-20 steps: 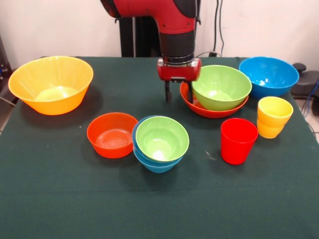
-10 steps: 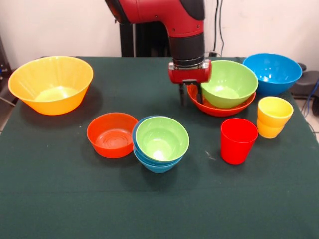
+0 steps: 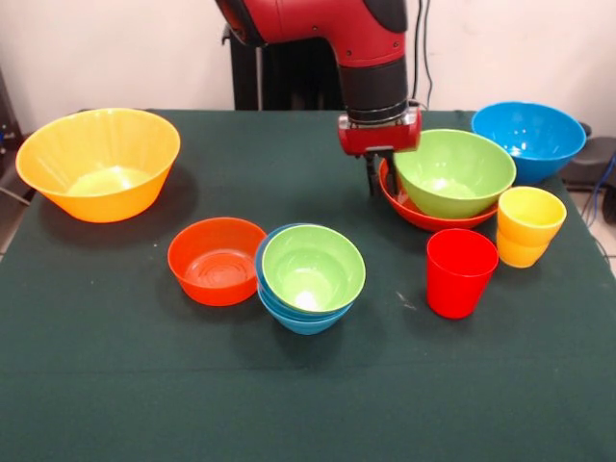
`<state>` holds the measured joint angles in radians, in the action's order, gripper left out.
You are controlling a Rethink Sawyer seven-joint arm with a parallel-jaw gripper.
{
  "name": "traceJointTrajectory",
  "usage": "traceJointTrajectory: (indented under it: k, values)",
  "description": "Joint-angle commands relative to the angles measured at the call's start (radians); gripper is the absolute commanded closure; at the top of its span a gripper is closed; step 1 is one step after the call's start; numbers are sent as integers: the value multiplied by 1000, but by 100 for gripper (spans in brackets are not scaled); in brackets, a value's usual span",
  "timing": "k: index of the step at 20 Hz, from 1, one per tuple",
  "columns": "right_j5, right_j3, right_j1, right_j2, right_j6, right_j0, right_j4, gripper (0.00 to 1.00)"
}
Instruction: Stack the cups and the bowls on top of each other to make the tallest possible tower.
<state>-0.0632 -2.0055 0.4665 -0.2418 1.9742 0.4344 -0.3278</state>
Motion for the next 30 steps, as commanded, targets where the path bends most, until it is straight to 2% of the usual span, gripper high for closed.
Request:
traceJointTrajectory:
  k: [1,4,7,10,13,18,20,26,30]
  values:
    - [-1,13,-39,-49,76,-28,-42,100]
    - [-15,16,-26,-25,79,-30,-45,100]
    - [24,0,14,-33,64,-1,-47,100]
    - [112,-29,100,-73,26,66,-44,100]
    - [175,-52,151,-112,2,114,-32,100]
    - [358,-84,297,-166,-77,192,5,100]
    - [412,-89,332,-196,-102,226,12,100]
    - [507,-103,384,-290,-132,322,17,100]
    - [513,-103,379,-322,-105,342,5,100]
